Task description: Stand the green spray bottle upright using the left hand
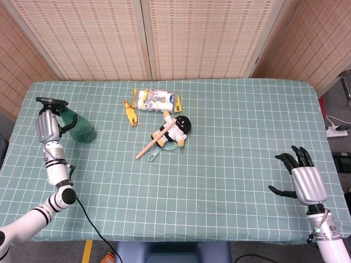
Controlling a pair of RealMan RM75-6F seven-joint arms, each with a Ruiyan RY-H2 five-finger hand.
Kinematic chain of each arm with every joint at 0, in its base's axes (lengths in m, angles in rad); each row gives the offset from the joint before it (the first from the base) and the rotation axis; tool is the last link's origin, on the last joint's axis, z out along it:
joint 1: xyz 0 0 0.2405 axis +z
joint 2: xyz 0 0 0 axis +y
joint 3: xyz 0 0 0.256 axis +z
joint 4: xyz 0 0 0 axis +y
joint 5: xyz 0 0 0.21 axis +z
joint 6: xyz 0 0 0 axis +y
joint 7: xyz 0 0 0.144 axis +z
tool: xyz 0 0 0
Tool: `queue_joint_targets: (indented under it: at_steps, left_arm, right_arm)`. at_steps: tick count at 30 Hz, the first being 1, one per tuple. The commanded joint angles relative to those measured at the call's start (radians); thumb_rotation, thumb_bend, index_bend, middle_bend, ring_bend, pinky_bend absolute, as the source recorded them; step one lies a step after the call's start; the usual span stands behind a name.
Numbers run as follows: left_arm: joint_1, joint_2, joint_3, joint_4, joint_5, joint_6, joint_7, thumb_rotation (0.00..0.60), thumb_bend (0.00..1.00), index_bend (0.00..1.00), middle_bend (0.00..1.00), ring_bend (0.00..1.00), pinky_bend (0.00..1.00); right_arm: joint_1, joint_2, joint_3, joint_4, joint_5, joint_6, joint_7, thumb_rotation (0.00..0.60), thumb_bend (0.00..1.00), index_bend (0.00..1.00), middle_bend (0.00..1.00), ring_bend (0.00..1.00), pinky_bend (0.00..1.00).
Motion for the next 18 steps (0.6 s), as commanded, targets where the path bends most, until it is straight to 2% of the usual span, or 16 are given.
queue_joint_targets:
  at_steps: [1, 12, 18]
  left_arm:
    - [0.005, 0.006, 0.0, -0.008, -0.006, -0.009, 0.004, 0.6, 0.3, 0.24, 0.53, 0.41, 0.15]
    - [0.018, 0.031, -0.015, -0.047, -0.043, -0.038, 0.003, 0.6, 0.26, 0.1, 0.41, 0.33, 0.13]
    - [0.017, 0.044, -0.024, -0.07, -0.058, -0.044, 0.007, 0.6, 0.25, 0.08, 0.37, 0.3, 0.13]
  right_arm:
    - [0.0, 0.0, 0.0, 0.001, -0.001, 0.001, 0.002, 0.6, 0.0, 0.24, 0.22, 0.0, 0.01]
    - [0.0, 0.0, -0.001, 0.004, -0.005, 0.002, 0.007, 0.6, 0.0, 0.24, 0.22, 0.0, 0.01]
    - [0.0, -0.001, -0.001, 0.005, -0.006, 0.001, 0.008, 0.6, 0.0, 0.24, 0.22, 0.0, 0.01]
